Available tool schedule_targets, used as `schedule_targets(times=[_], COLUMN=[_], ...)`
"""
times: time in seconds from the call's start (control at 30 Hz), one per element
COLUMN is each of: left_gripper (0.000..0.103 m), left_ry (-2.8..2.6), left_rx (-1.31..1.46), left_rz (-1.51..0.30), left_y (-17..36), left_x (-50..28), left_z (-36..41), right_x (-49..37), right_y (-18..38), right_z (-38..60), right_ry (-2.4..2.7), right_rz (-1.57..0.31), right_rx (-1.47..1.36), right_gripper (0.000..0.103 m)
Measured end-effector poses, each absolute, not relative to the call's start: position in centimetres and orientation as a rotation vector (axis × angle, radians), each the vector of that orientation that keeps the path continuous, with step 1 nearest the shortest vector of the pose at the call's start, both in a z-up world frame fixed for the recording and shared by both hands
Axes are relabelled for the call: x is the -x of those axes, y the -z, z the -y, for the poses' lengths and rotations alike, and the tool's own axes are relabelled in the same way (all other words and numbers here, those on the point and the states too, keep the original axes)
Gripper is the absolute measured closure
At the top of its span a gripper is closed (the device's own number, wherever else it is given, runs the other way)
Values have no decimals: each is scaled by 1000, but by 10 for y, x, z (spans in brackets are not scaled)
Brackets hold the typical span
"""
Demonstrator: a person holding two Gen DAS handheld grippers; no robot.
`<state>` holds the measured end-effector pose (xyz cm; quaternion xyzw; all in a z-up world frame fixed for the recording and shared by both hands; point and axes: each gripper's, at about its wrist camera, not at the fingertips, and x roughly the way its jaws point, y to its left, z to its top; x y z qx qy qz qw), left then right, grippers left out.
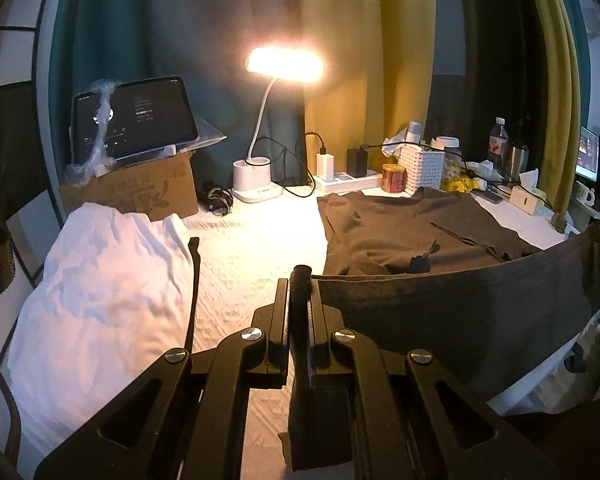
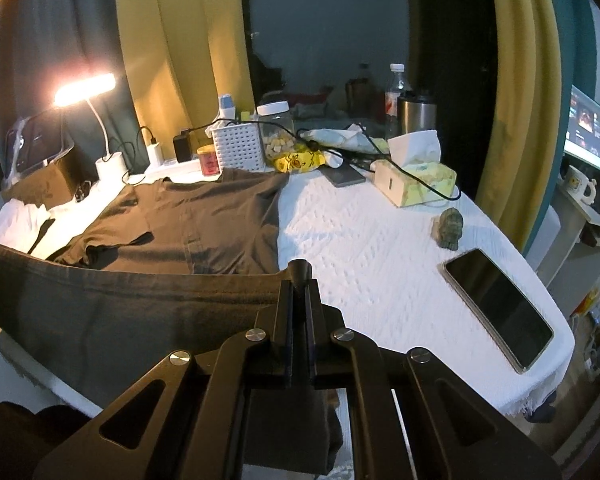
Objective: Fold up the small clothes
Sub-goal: 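Lift the hem with both tools and fold it over toward the collar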
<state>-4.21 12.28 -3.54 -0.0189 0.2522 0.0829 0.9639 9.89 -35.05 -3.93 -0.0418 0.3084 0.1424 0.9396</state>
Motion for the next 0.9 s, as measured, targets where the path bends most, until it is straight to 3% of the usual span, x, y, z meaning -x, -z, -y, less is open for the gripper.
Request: schedule_targets(times=[0.9], left_gripper=[98], left_ry=[-138], left_rx=[-8], left_rz=[-490], left_y=[7], left_x=[-30], left_z=[-130], right_x=[-176], right_y=[7], right_z=[334], right_ry=[-315], right_rz=[-583], right_rx=[52], right_gripper=[97])
